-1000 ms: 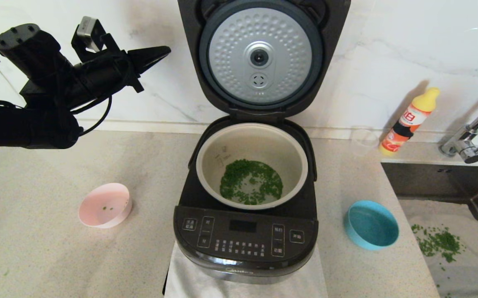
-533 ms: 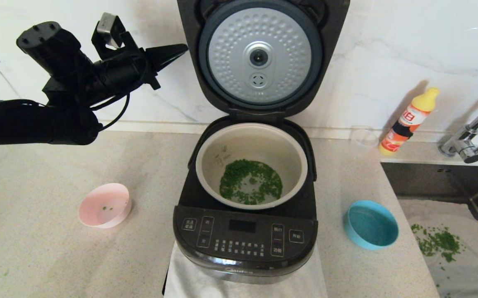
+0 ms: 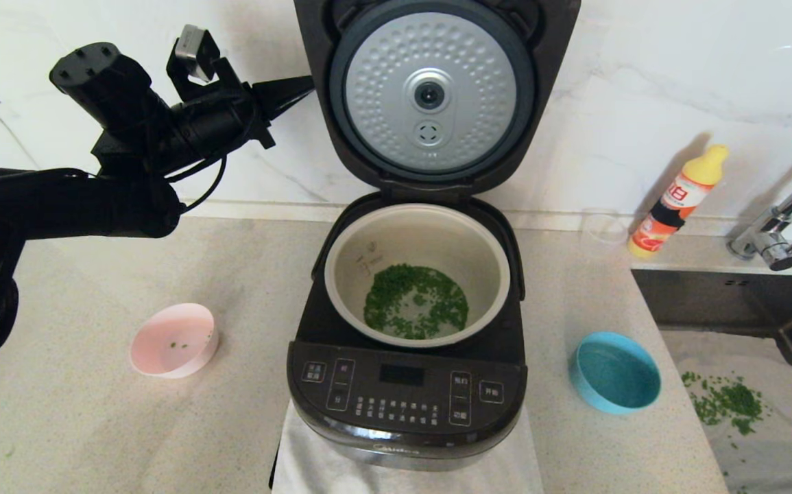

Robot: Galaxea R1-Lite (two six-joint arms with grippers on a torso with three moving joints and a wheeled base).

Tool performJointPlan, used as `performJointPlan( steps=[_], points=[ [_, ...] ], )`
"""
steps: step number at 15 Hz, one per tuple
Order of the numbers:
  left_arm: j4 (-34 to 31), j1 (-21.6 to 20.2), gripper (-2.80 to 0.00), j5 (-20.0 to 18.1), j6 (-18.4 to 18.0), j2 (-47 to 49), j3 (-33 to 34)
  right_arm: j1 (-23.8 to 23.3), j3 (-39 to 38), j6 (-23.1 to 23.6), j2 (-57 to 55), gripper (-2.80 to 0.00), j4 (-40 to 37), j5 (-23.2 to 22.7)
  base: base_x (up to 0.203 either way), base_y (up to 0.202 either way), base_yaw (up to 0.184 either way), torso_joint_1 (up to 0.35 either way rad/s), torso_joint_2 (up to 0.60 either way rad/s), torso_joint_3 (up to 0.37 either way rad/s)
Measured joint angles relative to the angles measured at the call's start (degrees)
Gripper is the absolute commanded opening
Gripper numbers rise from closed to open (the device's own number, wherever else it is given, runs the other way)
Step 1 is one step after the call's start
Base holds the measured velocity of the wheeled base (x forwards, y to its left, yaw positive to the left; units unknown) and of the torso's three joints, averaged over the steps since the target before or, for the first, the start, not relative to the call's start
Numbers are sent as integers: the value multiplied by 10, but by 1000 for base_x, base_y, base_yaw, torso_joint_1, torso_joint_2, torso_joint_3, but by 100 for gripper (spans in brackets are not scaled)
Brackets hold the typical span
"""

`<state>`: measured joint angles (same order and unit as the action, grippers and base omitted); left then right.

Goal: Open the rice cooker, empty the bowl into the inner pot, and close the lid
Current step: Close the rice cooker

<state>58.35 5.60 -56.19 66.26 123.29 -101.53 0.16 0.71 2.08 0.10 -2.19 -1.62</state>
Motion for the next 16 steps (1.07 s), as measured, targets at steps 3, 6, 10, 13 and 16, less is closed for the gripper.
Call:
performJointPlan(
  steps=[3, 6, 10, 13, 16],
  points=[
    [1, 0, -280, -4, -1, 8, -16, 0, 0, 1, 0, -280, 0, 0, 0, 0, 0, 0, 0, 0],
    [1, 0, -280, -3, -1, 18, -41, 0, 0, 0, 0, -280, 0, 0, 0, 0, 0, 0, 0, 0],
    [2, -1, -280, -4, -4, 40, -81, 0, 0, 0, 0, -280, 0, 0, 0, 0, 0, 0, 0, 0],
    [30, -1, -280, -13, -6, 51, -87, 0, 0, 0, 0, -280, 0, 0, 0, 0, 0, 0, 0, 0],
    [36, -1, -280, -24, -6, 56, -88, 0, 0, 0, 0, -280, 0, 0, 0, 0, 0, 0, 0, 0]
  ],
)
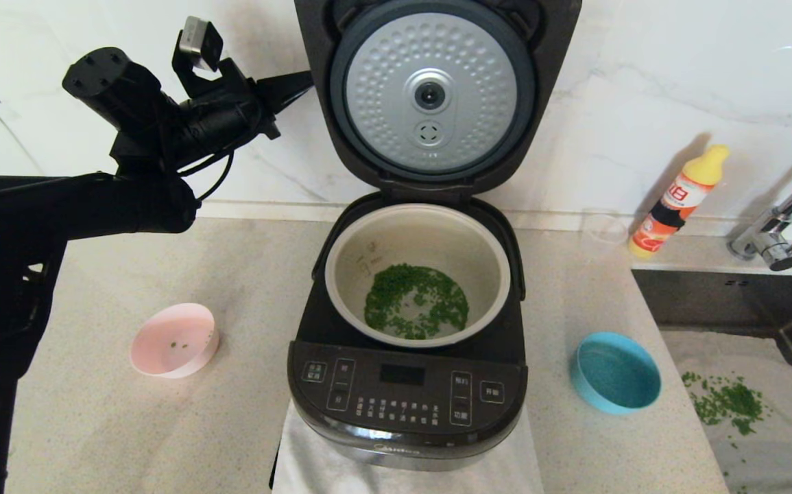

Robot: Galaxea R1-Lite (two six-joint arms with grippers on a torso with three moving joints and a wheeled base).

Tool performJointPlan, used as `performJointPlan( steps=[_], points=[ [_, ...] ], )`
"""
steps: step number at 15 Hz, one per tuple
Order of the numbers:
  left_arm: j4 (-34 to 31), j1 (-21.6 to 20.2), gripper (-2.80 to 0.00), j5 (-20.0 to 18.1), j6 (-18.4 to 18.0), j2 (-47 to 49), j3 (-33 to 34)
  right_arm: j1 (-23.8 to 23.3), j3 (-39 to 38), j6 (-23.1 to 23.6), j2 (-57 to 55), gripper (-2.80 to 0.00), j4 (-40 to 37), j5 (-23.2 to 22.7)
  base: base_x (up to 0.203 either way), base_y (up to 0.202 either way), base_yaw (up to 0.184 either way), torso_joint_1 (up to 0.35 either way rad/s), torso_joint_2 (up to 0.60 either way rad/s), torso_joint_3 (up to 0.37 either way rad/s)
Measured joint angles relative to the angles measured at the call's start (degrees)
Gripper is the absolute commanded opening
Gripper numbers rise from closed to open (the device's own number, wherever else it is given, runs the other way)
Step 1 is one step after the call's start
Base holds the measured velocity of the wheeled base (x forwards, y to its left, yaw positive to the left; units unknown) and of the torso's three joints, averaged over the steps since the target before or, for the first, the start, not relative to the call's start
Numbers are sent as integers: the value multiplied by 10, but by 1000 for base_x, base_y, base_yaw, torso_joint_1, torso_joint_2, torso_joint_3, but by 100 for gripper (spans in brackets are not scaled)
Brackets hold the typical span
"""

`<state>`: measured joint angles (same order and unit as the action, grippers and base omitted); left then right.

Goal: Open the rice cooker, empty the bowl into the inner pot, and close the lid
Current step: Close the rice cooker

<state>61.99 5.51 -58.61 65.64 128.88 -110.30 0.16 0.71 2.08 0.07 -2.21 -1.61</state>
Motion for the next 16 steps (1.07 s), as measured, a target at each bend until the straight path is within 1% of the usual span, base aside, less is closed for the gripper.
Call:
performJointPlan(
  steps=[2, 4, 7, 9, 12, 13, 16],
  points=[
    [1, 1, -280, -7, 0, 0, 0, 0, 0, 0, 0, -280, 0, 0, 0, 0, 0, 0, 0, 0],
    [19, 2, -280, -27, 4, 0, 2, 0, 0, 0, 0, -280, 0, 0, 0, 0, 0, 0, 0, 0],
    [33, 3, -280, -40, 8, -4, 16, 0, 0, 0, 0, -280, 0, 0, 0, 0, 0, 0, 0, 0],
    [47, 3, -280, -48, 8, -10, 36, 0, 0, 0, 0, -280, 0, 0, 0, 0, 0, 0, 0, 0],
    [91, 3, -280, -65, 8, -31, 99, 0, 0, 0, 0, -280, 0, 0, 0, 0, 0, 0, 0, 0],
    [102, 5, -280, -68, 9, -38, 109, 0, 0, 0, 0, -280, 0, 0, 0, 0, 0, 0, 0, 0],
    [102, 1, -280, -64, 11, -52, 112, 0, 0, 0, 0, -280, 0, 0, 0, 0, 0, 0, 0, 0]
  ],
)
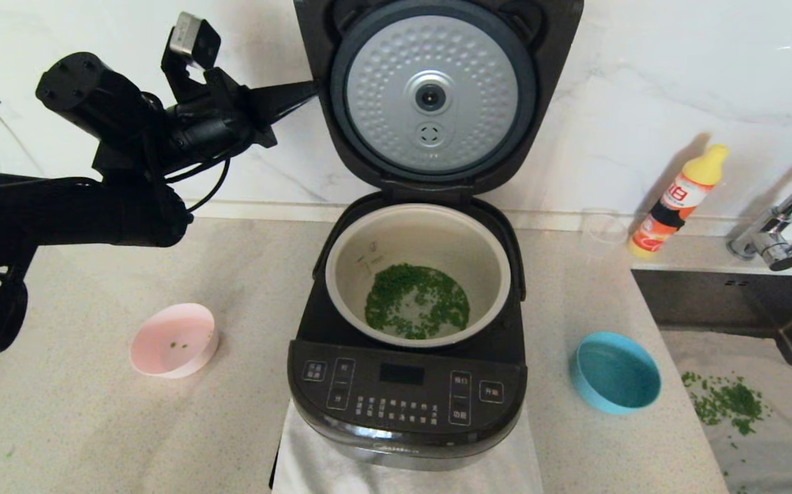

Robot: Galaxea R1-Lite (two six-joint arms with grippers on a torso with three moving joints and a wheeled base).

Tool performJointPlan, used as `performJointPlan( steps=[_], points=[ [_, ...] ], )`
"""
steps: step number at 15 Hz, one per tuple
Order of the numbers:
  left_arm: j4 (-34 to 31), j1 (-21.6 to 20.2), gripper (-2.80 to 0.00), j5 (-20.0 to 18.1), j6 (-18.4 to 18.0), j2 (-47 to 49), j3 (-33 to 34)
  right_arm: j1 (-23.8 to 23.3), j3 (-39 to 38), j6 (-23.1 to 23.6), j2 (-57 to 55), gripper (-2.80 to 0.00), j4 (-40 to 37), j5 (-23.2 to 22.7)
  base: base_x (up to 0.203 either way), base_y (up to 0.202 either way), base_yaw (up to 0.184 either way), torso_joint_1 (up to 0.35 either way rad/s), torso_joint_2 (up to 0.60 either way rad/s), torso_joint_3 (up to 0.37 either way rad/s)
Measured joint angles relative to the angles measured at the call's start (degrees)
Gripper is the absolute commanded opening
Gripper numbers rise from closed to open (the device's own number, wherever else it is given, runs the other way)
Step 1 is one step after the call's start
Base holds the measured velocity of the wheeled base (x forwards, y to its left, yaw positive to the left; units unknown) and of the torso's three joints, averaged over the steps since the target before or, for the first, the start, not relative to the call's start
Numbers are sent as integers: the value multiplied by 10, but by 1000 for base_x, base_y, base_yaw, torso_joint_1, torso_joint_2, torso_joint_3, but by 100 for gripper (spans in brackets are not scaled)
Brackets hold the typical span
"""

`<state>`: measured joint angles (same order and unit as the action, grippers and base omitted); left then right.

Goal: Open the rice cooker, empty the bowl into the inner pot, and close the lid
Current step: Close the rice cooker

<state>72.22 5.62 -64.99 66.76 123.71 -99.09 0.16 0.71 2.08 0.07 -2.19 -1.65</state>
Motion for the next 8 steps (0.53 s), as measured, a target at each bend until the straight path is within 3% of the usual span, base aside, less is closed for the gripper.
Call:
performJointPlan(
  steps=[4, 8],
  points=[
    [-2, -20, -280, 13, 4, -2, -21, 0, 0, 0, 0, -280, 0, 0, 0, 0, 0, 0, 0, 0],
    [-4, -45, -280, 30, 44, 15, -101, 0, 0, 0, 0, -280, 0, 0, 0, 0, 0, 0, 0, 0]
  ],
)
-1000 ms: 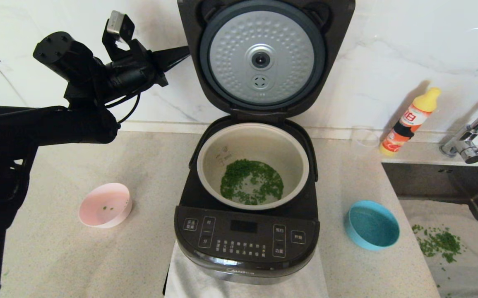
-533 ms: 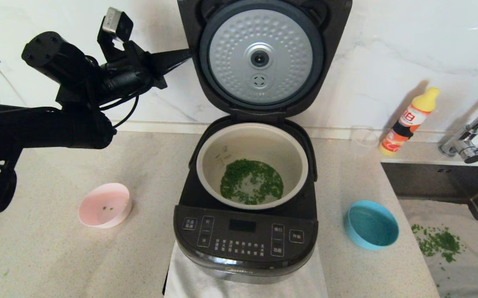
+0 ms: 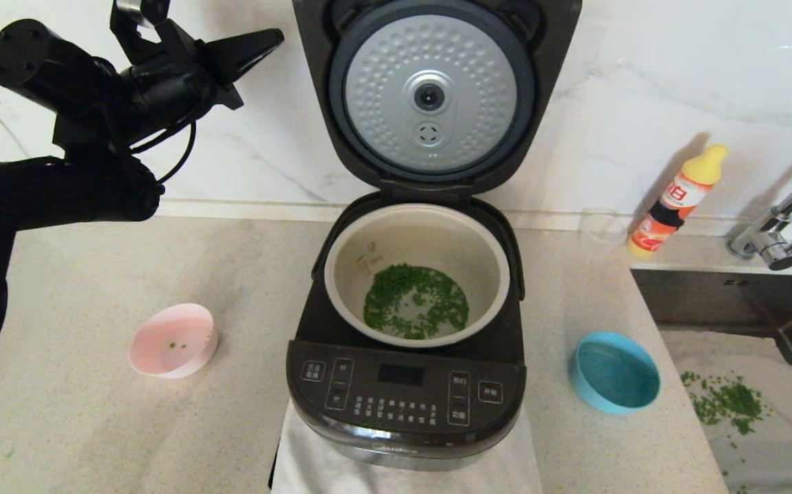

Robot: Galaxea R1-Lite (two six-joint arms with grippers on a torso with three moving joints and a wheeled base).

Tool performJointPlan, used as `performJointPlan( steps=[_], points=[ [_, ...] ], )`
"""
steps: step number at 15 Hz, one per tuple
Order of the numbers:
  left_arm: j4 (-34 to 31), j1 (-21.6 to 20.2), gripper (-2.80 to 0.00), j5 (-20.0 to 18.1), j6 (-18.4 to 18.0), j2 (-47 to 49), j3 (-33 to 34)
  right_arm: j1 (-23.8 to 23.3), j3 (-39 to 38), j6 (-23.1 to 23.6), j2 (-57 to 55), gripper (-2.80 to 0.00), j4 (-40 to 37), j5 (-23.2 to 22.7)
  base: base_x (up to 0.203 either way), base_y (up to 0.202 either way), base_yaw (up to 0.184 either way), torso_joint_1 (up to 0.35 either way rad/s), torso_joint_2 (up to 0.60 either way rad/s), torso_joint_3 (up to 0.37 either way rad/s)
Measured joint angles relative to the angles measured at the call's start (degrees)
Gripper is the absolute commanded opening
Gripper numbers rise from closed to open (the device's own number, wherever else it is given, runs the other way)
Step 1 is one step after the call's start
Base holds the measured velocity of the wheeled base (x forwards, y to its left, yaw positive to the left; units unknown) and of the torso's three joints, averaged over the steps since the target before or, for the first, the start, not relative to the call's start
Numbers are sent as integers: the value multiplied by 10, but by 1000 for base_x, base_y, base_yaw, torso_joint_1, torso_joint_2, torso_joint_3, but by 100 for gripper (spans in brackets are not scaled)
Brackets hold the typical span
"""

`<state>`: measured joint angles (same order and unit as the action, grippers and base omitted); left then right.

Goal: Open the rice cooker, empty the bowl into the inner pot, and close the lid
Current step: Close the rice cooker

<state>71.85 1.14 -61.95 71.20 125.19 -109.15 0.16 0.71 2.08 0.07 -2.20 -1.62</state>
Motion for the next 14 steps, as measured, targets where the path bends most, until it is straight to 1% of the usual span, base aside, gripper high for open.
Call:
performJointPlan(
  steps=[3, 7, 14],
  points=[
    [0, -8, -280, 0, 2, 21, -13, 0, 0, 0, 0, -280, 0, 0, 0, 0, 0, 0, 0, 0],
    [0, 4, -280, -4, -8, 45, -16, 0, 0, 0, 0, -280, 0, 0, 0, 0, 0, 0, 0, 0],
    [1, 32, -280, -12, -10, 73, -15, 0, 0, 0, 0, -280, 0, 0, 0, 0, 0, 0, 0, 0]
  ],
)
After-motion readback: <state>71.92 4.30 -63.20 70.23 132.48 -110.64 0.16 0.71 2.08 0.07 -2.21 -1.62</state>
